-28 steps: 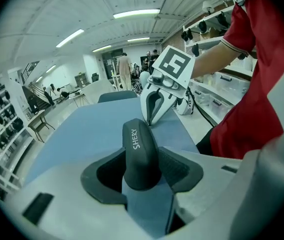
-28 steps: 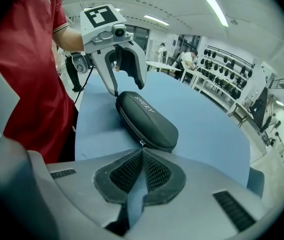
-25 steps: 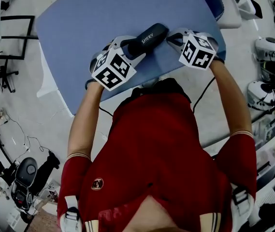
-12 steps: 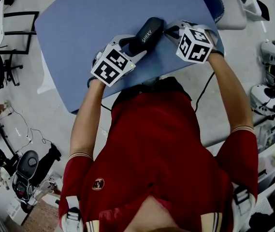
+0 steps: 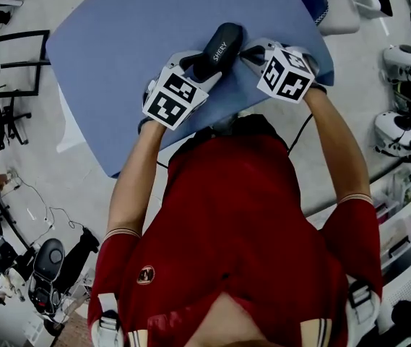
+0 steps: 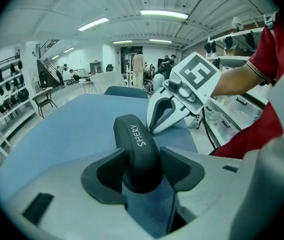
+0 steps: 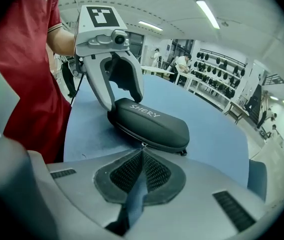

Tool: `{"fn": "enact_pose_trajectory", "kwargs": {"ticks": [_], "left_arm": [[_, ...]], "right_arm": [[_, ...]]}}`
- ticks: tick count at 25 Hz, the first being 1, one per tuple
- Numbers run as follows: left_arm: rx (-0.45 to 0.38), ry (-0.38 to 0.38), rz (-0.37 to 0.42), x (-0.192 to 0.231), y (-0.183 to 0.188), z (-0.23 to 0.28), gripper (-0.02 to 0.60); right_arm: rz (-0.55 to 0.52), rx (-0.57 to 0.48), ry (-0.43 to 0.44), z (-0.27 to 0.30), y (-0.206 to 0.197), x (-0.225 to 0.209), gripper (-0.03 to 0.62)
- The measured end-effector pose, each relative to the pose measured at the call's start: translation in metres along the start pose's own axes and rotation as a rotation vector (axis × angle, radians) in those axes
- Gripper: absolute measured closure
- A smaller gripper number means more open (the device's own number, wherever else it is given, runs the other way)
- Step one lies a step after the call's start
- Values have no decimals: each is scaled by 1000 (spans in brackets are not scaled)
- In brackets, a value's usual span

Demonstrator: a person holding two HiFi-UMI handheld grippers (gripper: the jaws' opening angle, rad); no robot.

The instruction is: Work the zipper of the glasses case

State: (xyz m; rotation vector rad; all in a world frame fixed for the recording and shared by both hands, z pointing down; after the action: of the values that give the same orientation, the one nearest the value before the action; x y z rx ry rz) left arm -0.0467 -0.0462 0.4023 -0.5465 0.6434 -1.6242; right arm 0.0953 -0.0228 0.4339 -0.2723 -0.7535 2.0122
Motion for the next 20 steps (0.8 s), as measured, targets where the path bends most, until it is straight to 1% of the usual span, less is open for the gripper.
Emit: {"fn": "enact_pose_trajectory", "kwargs": {"ticks": [8,12,20], "left_arm": [[-35,-14,-13,8,-6,-3,371],[-38,-15,-18,5,-6,-2,371],[-48,-16,-44,4,-7,-1,371]], "right_arm": [[76,-14,-43,8,15,27,595],[116,-25,-63,8,16,40,595],[182,-55,-76,14,22,62,595]]}}
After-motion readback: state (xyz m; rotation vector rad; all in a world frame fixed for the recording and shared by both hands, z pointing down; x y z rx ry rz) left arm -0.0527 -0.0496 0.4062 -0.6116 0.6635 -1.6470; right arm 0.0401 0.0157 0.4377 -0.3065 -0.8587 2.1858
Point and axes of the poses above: the fingertips, and each gripper's own axes: z forward along the fingers, x to its left, y out of its top, the point moved 8 cm from there along -z, backward along the fingers, and after that the axes turned 5 degrees about z, right-handed, at the moved point
